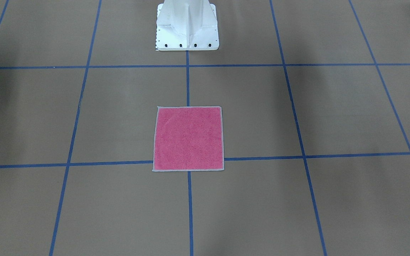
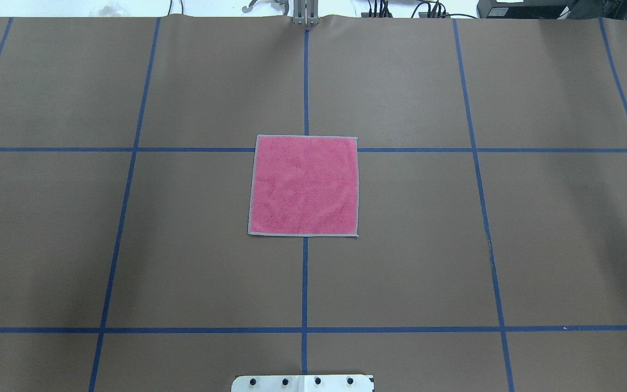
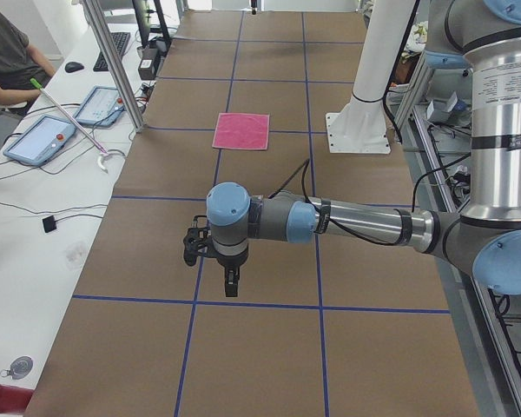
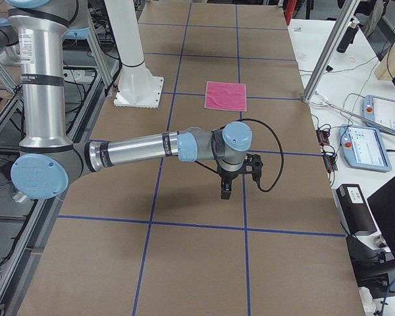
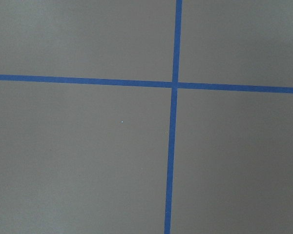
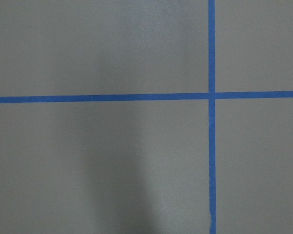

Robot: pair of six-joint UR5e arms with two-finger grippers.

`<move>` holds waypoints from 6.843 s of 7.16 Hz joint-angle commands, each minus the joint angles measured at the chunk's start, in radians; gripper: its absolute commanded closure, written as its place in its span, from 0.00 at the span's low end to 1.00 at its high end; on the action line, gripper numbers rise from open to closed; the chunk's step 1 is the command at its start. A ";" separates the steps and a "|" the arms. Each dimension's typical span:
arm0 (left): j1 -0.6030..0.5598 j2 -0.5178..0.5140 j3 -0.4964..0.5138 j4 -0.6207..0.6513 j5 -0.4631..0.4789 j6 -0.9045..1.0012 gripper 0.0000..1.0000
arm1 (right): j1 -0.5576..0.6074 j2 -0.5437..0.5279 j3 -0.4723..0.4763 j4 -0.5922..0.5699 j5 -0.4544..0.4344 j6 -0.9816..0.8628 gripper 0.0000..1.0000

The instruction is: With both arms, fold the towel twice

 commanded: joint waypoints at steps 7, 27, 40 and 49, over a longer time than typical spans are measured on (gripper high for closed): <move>0.341 -0.177 -0.075 -0.165 -0.055 -0.705 0.00 | -0.441 0.040 0.067 0.659 -0.011 1.103 0.00; 0.746 -0.532 -0.055 -0.168 0.178 -1.351 0.00 | -1.020 0.483 -0.094 0.468 -0.673 1.956 0.36; 0.746 -0.535 -0.052 -0.170 0.180 -1.371 0.00 | -1.008 0.477 -0.063 0.457 -0.662 1.951 1.00; 0.841 -0.589 -0.026 -0.175 0.313 -1.487 0.00 | -1.019 0.491 -0.074 0.408 -0.665 1.949 0.35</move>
